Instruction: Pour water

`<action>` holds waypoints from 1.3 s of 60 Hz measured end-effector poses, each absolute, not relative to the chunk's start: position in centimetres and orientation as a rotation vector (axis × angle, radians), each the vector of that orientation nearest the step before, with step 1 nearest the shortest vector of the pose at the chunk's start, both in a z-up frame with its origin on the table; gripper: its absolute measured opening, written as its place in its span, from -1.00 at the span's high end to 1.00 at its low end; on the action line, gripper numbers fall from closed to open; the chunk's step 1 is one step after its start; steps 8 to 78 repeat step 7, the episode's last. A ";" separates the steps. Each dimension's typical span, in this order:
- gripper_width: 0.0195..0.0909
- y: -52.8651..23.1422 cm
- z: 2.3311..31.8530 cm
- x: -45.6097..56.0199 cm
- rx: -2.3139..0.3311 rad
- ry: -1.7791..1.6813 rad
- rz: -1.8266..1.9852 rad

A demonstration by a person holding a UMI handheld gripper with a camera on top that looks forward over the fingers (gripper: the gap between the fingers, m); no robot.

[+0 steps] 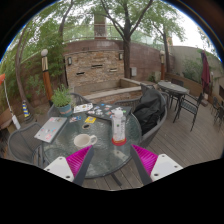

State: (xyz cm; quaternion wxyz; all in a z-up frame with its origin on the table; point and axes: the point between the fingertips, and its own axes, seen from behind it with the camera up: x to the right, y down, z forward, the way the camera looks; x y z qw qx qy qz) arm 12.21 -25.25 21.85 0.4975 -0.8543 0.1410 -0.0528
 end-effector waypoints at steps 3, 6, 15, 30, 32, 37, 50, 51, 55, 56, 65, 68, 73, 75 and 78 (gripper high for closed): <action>-0.77 -28.0 23.4 10.1 -2.073 0.368 -0.100; -0.78 -30.4 24.6 8.7 -2.067 0.394 -0.077; -0.78 -31.1 25.0 8.4 -2.068 0.402 -0.071; -0.78 -31.1 25.0 8.4 -2.068 0.402 -0.071; -0.78 -31.1 25.0 8.4 -2.068 0.402 -0.071; -0.78 -31.1 25.0 8.4 -2.068 0.402 -0.071; -0.78 -31.1 25.0 8.4 -2.068 0.402 -0.071; -0.78 -31.1 25.0 8.4 -2.068 0.402 -0.071; -0.78 -31.1 25.0 8.4 -2.068 0.402 -0.071; -0.78 -31.1 25.0 8.4 -2.068 0.402 -0.071; -0.78 -31.1 25.0 8.4 -2.068 0.402 -0.071; -0.78 -31.1 25.0 8.4 -2.068 0.402 -0.071; -0.78 -31.1 25.0 8.4 -2.068 0.402 -0.071; -0.78 -31.1 25.0 8.4 -2.068 0.402 -0.071; -0.78 -31.1 25.0 8.4 -2.068 0.402 -0.071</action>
